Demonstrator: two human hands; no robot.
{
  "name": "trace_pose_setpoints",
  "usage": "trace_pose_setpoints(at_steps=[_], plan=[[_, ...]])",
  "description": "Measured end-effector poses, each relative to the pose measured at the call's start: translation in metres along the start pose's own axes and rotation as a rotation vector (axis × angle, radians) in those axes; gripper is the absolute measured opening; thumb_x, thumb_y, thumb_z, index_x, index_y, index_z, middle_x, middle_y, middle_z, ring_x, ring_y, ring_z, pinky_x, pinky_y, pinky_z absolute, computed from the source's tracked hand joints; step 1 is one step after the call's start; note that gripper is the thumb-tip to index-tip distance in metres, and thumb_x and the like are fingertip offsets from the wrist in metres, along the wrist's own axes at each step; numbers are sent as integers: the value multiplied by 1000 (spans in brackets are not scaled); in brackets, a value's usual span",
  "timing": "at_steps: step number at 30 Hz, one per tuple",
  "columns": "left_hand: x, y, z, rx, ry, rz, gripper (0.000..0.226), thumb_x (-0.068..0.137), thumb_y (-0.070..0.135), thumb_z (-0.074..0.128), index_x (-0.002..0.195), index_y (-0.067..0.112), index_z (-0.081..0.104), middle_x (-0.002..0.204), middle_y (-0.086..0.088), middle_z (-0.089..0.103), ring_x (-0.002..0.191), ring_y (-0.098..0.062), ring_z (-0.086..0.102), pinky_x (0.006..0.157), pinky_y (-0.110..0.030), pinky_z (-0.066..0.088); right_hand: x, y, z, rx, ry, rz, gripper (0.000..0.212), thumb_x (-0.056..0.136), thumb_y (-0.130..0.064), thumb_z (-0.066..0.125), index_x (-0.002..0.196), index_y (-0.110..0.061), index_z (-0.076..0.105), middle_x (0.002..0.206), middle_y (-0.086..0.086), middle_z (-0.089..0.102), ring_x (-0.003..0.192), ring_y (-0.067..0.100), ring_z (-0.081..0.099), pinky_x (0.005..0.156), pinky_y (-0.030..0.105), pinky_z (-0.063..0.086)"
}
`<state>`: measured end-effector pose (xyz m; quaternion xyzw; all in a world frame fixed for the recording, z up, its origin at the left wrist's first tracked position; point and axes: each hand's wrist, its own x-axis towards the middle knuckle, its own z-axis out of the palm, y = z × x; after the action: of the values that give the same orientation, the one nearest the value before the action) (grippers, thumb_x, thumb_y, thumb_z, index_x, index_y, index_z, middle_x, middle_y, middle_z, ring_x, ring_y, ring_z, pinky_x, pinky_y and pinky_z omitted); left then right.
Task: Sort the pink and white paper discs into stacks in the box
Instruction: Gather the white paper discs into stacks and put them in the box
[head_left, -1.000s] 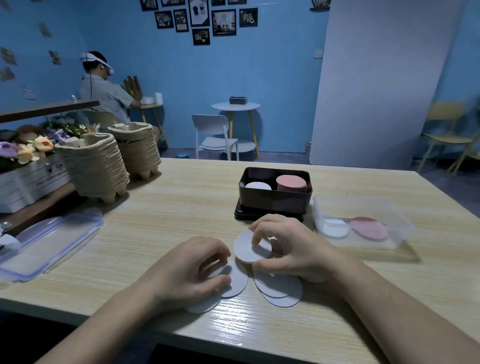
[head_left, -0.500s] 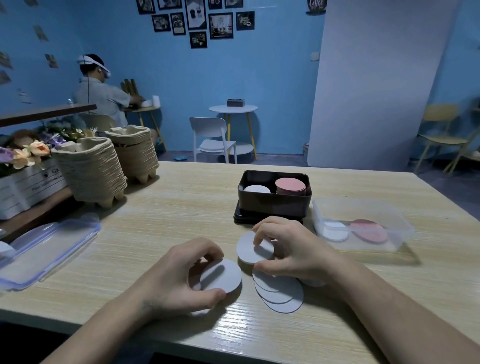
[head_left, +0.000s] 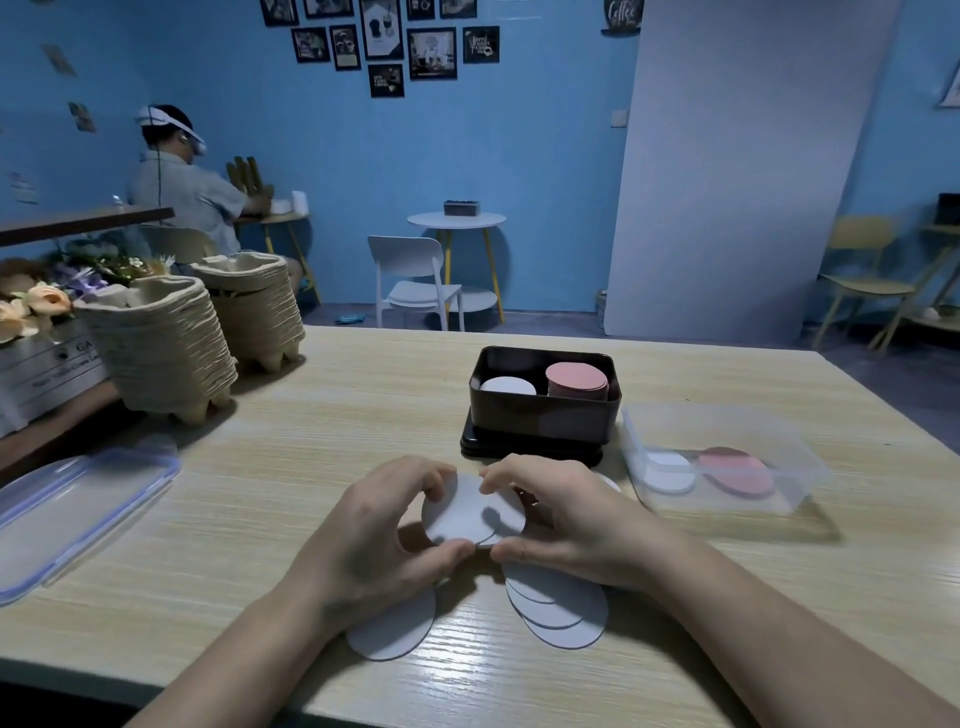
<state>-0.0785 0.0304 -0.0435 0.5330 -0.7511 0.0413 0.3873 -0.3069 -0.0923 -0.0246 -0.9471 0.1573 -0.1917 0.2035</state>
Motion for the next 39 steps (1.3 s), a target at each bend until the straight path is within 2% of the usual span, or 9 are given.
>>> trace_pose_setpoints(at_steps=[4,7,12,17,23,25,29,33,39], plan=[[-2,-1,1,28,16,27,43,80,46,81,100,16,59,110,4,70,97,-10,65,80,-28,55,5,-4,6,-5,13,-59,49,86,-43,84,124,-26,60,105,-13,60,92,10,57,81,35,52],[-4,-1,0,-1,22,16,44,81,50,81,100,16,59,115,3,71,111,-9,67,86,-28,55,7,-5,8,8,43,-86,44,87,-45,83,119,-24,62,103,-9,63,92,11,58,79,36,52],[-6,0,0,-54,-1,-8,49,79,54,83,106,21,59,130,5,69,128,-5,62,96,-31,55,5,-2,7,42,66,-100,35,88,-44,82,106,-21,63,118,-8,66,104,9,61,85,35,54],[-6,-1,-2,-95,-4,-40,44,79,45,85,109,23,63,118,11,72,107,-10,69,85,-36,57,3,1,6,66,79,-70,35,87,-46,83,109,-24,65,133,-6,65,126,-3,56,96,35,54],[-6,-2,-1,-116,47,-35,44,78,41,87,110,17,67,113,12,73,103,-10,71,82,-37,59,5,-2,6,55,51,-70,36,83,-38,87,105,-21,64,119,-1,67,107,18,63,87,38,52],[-5,-1,-2,-124,39,-37,45,78,42,87,111,17,68,114,13,73,104,-10,71,83,-37,59,5,-2,6,89,66,-59,39,83,-42,86,108,-22,64,120,-4,67,109,17,64,88,38,53],[-5,-1,-2,-150,29,-56,44,78,43,86,110,19,67,116,16,72,107,-9,71,86,-35,58,4,-1,7,137,95,-63,37,84,-41,86,108,-24,64,130,-5,68,131,1,56,91,21,50],[-4,0,-3,-180,17,-66,43,78,41,88,110,23,66,116,18,71,107,-8,70,87,-31,59,5,-2,8,120,117,-82,34,85,-36,87,107,-23,64,131,-3,69,137,-3,52,86,9,42],[-4,0,-3,-164,36,-33,42,76,39,89,105,18,68,118,16,72,108,-8,71,86,-33,59,6,-2,10,54,84,-74,32,86,-45,83,106,-33,61,152,-6,54,141,2,47,107,23,46]])
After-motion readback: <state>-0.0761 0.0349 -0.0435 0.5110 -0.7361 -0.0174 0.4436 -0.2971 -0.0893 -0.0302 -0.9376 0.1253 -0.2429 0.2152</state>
